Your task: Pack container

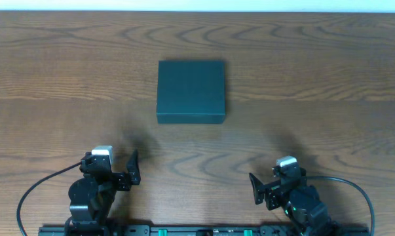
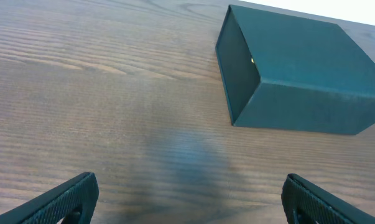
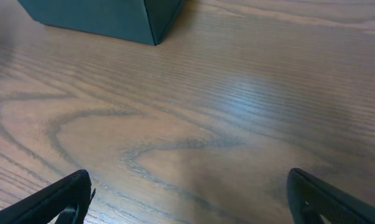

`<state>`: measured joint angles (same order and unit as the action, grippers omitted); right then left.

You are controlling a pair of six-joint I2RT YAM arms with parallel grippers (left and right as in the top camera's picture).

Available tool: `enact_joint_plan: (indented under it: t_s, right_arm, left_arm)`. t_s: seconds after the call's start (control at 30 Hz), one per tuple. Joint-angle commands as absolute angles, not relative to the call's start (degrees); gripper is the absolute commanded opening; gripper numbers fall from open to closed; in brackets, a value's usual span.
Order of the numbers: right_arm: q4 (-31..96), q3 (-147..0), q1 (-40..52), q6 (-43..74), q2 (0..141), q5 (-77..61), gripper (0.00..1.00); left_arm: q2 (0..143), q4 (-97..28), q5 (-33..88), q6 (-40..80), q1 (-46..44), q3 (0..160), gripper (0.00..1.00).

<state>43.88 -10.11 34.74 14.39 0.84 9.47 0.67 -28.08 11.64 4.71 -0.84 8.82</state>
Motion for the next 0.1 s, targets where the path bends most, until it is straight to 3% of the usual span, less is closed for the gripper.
enact_joint_plan:
  t_s: [0.0, 0.07]
  right_arm:
    - [43.9, -9.63, 34.54, 13.63, 0.3, 9.43, 0.99]
    - [43.9, -9.63, 34.54, 13.63, 0.3, 9.43, 0.99]
  left_arm:
    - [0.25, -28.08, 12.03, 5.34, -0.56, 7.9, 0.95]
    - [0.25, -28.05, 12.03, 5.34, -0.56, 7.9, 0.95]
